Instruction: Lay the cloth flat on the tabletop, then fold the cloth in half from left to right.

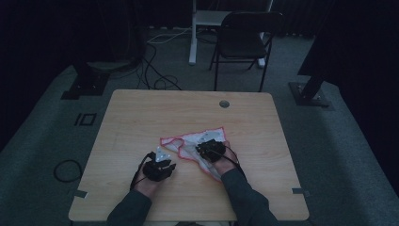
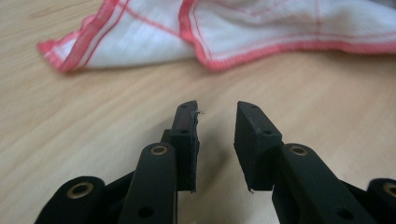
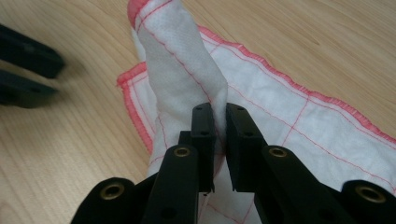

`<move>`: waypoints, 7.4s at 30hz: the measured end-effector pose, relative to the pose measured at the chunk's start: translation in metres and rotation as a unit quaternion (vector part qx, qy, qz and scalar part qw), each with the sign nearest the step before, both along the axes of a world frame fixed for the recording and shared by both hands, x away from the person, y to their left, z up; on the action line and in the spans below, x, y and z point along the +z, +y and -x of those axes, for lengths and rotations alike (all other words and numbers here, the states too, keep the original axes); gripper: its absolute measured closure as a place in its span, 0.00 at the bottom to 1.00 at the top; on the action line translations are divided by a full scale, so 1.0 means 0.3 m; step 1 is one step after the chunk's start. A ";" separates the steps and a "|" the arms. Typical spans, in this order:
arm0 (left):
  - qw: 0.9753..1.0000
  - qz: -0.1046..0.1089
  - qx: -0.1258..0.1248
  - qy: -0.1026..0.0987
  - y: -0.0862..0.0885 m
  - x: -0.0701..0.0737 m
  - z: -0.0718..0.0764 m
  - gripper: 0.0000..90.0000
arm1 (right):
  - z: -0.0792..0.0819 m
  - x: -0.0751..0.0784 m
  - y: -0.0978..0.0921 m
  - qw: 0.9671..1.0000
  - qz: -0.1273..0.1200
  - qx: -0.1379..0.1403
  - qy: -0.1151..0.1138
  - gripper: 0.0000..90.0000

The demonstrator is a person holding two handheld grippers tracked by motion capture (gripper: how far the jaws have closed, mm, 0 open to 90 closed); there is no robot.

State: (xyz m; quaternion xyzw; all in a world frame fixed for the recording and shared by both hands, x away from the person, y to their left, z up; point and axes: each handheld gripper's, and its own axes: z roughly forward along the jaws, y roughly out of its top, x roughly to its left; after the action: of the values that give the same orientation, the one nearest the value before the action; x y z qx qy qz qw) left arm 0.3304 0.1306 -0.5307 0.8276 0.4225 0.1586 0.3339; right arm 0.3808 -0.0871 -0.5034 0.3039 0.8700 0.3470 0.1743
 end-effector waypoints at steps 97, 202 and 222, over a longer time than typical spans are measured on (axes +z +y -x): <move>0.998 0.050 0.034 -0.004 0.177 0.021 0.230 0.88 | -0.140 -0.075 -0.262 0.989 0.038 -0.141 0.014 0.68; 0.989 0.086 0.121 0.014 0.223 -0.033 -0.094 0.98 | 0.224 -0.113 -0.312 0.993 0.023 -0.120 -0.002 0.59; 0.986 0.135 0.098 -0.008 0.192 0.075 -0.089 0.98 | 0.247 -0.115 -0.315 0.993 0.012 -0.117 0.005 0.60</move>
State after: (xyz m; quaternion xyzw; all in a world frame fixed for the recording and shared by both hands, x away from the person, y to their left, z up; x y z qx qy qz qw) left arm 0.3572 0.1880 -0.5083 0.7286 0.5159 0.1389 0.4287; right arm 0.3066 -0.1817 -0.5380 0.4032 0.8332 0.3127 0.2130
